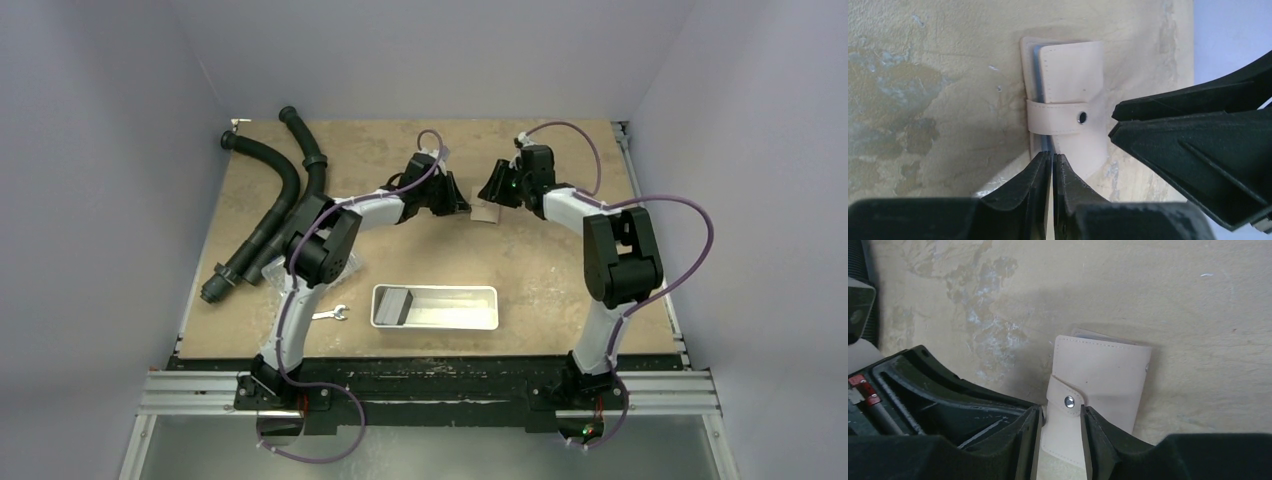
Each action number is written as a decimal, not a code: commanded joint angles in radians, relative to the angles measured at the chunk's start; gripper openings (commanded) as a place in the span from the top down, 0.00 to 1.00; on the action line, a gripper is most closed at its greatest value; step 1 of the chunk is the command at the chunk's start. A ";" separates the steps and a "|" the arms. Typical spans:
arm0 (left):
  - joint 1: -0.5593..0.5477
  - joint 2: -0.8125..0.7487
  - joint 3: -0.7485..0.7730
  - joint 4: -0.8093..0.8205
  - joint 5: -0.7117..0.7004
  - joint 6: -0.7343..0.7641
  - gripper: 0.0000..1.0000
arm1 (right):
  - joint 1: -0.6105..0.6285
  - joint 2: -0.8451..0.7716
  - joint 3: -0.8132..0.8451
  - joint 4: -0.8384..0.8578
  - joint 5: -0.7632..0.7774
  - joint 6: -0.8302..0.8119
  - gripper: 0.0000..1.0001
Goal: Put the credit cards into the card holder
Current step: Move the card holder to the center of the board, then open the card holder at the center of the board.
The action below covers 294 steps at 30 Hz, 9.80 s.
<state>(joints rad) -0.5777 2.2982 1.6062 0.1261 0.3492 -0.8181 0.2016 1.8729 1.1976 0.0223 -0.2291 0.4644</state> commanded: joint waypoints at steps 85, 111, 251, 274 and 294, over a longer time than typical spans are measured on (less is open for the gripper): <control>0.068 0.173 0.284 -0.337 -0.065 0.166 0.62 | -0.141 0.227 -0.021 0.375 -0.491 0.222 0.85; -0.114 -0.001 0.401 -0.428 -0.563 0.083 0.40 | -0.055 0.070 -0.099 0.283 -0.174 0.128 1.00; -0.030 0.005 0.215 -0.581 -0.902 0.355 1.00 | -0.117 0.103 -0.157 0.231 -0.051 0.274 1.00; -0.121 0.068 0.429 -0.447 -0.614 0.369 0.24 | -0.109 0.114 -0.126 0.283 -0.178 0.198 1.00; -0.119 0.221 0.628 -0.606 -0.713 0.396 0.79 | -0.107 0.117 -0.121 0.274 -0.176 0.186 1.00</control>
<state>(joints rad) -0.7120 2.5038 2.1735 -0.4583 -0.3691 -0.4446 0.0990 1.9774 1.0561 0.3496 -0.4561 0.7025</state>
